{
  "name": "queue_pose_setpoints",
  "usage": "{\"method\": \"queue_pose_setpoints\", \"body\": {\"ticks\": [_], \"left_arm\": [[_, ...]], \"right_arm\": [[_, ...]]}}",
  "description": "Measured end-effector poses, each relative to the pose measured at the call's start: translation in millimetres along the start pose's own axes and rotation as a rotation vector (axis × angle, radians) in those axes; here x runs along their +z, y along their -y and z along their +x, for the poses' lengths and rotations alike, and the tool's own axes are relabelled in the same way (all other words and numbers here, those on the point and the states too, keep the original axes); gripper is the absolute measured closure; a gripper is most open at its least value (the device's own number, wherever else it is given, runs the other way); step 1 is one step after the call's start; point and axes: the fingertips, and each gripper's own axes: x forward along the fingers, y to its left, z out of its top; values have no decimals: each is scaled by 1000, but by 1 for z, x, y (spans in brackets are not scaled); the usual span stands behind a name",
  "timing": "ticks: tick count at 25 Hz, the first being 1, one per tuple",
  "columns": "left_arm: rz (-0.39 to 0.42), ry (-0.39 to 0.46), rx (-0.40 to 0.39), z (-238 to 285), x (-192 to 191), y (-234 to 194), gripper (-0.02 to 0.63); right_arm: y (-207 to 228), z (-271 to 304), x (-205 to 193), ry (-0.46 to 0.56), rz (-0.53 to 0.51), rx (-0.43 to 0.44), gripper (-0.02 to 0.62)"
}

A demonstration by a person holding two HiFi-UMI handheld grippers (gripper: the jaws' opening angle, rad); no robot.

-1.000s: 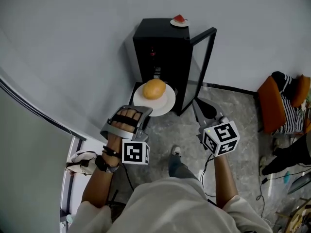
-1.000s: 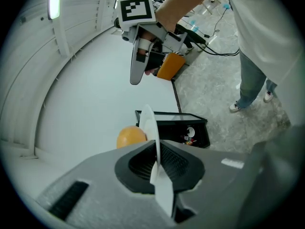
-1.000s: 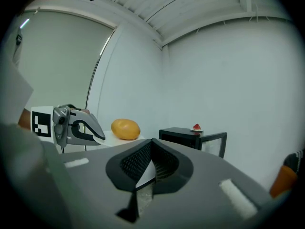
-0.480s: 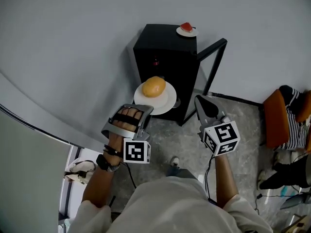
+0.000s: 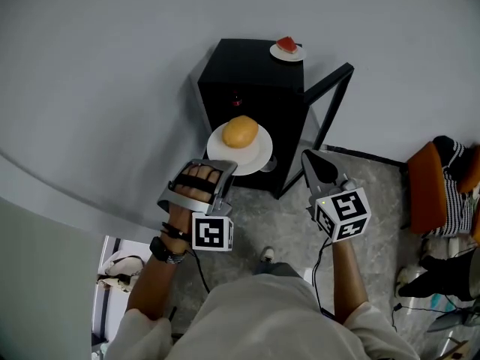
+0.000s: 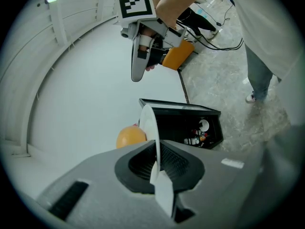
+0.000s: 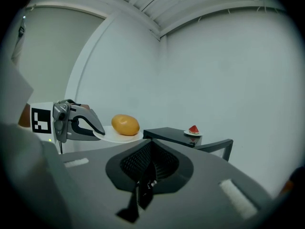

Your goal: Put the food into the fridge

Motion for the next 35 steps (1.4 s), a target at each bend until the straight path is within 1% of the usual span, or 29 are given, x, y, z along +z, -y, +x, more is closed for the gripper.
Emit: {"method": "queue_pose_setpoints", "body": {"ticks": [3, 7, 12, 18, 21, 26, 29, 32, 35], "left_arm": [[-9, 2, -7, 15, -1, 0, 584], [-43, 8, -40, 36, -4, 6, 584], [-17, -19, -11, 63, -14, 7, 584], [-10, -26, -11, 91, -14, 12, 584], [-36, -16, -12, 108, -11, 10, 584], [-46, -27, -3, 132, -11, 9, 584], [-38, -40, -1, 145, -15, 13, 584], [-48, -38, -11, 153, -18, 22, 584], [-37, -46, -10, 162, -24, 32, 584]], "right_arm": [[10, 10, -5, -4, -4, -11, 589], [21, 28, -15, -32, -14, -16, 589], [33, 48, -28, -47, -5, -19, 589], [44, 64, -43, -46, 19, 0, 589], [53, 74, -50, -45, 26, 8, 589], [67, 90, -65, -57, 36, 27, 589], [75, 99, -75, -65, 54, 31, 589], [76, 105, -84, -78, 60, 35, 589], [71, 115, -94, -97, 34, 58, 589]]}}
